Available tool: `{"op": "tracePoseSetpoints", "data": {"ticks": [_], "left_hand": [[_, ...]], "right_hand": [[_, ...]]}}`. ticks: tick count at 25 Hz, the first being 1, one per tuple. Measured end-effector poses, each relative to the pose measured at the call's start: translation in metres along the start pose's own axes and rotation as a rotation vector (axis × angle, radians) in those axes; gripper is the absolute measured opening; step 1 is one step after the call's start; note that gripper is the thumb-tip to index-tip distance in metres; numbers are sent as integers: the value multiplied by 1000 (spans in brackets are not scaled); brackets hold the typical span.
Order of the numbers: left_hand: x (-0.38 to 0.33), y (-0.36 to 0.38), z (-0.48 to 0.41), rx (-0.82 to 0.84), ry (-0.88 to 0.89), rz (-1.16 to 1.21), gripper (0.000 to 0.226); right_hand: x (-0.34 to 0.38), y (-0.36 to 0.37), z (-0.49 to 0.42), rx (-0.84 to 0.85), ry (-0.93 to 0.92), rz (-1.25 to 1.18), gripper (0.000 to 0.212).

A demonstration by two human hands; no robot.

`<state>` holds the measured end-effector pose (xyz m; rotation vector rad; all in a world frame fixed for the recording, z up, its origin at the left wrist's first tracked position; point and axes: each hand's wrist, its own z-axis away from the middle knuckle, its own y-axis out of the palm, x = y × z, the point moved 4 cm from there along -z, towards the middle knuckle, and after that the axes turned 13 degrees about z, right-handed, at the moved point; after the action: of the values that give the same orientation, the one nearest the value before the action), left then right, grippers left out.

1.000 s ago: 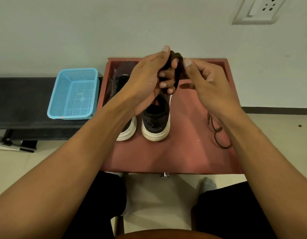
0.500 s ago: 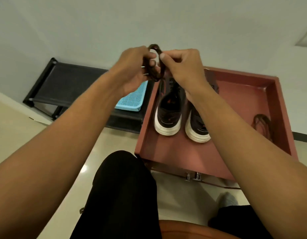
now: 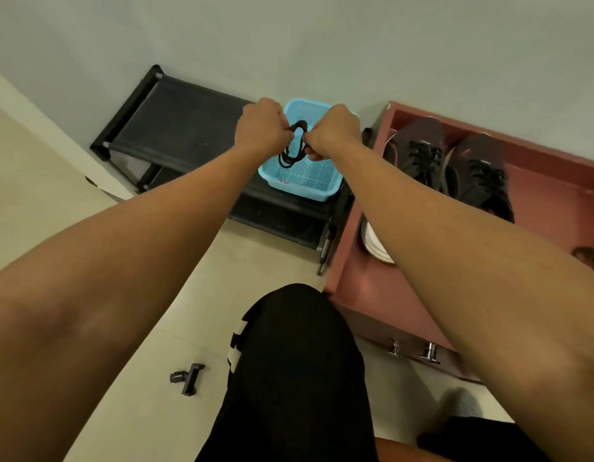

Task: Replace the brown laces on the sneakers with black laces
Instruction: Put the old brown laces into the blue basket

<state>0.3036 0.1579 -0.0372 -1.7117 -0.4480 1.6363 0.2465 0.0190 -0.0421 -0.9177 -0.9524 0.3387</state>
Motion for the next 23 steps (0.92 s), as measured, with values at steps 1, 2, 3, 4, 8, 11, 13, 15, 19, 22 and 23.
{"op": "tracePoseSetpoints", "data": {"ticks": [1, 2, 3, 4, 8, 11, 13, 15, 19, 22, 23], "left_hand": [[5, 2, -1, 1, 22, -68, 17], [8, 5, -2, 7, 52, -146, 20], [11, 8, -3, 13, 85, -225, 24], [14, 11, -5, 13, 125, -310, 28], [15, 13, -9, 9, 241, -554, 34], [17, 12, -8, 22, 244, -551, 32], [18, 15, -5, 35, 255, -552, 31], [18, 19, -2, 26, 271, -593, 32], [17, 24, -3, 5, 254, -679, 39], [16, 29, -6, 16, 267, -743, 37], [17, 30, -6, 20, 277, -752, 36]], "right_hand": [[-1, 8, -1, 43, 22, 17, 10], [0, 15, -2, 81, 40, 30, 13], [0, 20, -1, 107, 47, 42, 14], [2, 25, -2, 125, 48, 57, 14], [8, 41, -2, 130, 30, 154, 15], [7, 48, -2, 76, -20, 253, 22], [4, 51, -6, 5, -46, 308, 21], [3, 53, -7, -39, -64, 313, 16], [4, 52, -6, -66, -117, 367, 16], [2, 46, -3, -62, -177, 451, 18], [1, 45, -4, -50, -178, 442, 18]]}}
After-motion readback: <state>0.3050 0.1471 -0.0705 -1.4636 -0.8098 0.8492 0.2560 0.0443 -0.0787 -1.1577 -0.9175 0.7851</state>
